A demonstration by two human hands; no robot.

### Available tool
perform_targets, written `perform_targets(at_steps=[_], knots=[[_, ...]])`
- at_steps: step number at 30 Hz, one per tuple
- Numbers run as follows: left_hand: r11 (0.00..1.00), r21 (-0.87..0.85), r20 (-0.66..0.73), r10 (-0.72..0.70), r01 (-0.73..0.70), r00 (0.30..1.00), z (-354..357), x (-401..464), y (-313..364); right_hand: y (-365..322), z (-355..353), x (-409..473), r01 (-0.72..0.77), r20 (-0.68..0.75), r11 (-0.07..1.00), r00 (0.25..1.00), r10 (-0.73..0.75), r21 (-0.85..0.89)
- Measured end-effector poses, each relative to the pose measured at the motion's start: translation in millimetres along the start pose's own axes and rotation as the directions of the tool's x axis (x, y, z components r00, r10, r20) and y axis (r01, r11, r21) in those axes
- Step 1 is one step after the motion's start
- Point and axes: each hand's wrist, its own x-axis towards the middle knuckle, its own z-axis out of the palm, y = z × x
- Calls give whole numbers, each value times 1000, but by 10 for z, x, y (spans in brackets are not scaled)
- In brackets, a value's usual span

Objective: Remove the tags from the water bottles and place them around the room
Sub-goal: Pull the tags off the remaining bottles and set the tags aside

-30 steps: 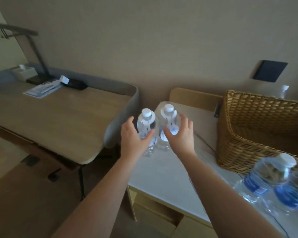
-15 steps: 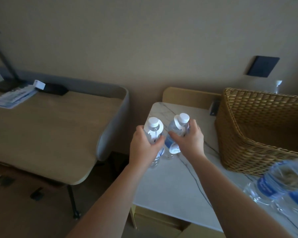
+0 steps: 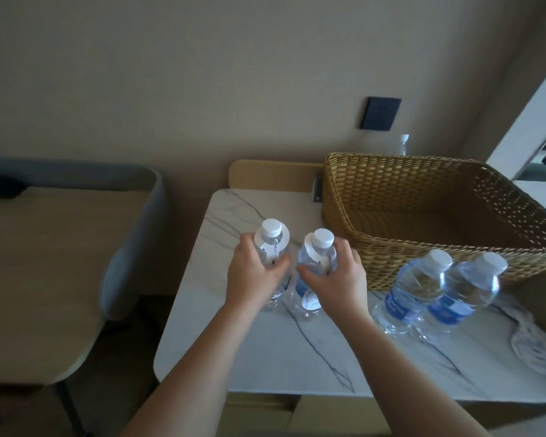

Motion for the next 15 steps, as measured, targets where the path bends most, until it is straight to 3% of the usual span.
perform_targets(at_steps=[9,15], knots=[[1000,-10,47,29,-28,998,213,-188,121,153,-236,-170,-25,-81,999,996,23,-28],[999,-41,35,7,-6,999,224,-254,148,175,-271,-250,-20,11,998,1000,19,64]])
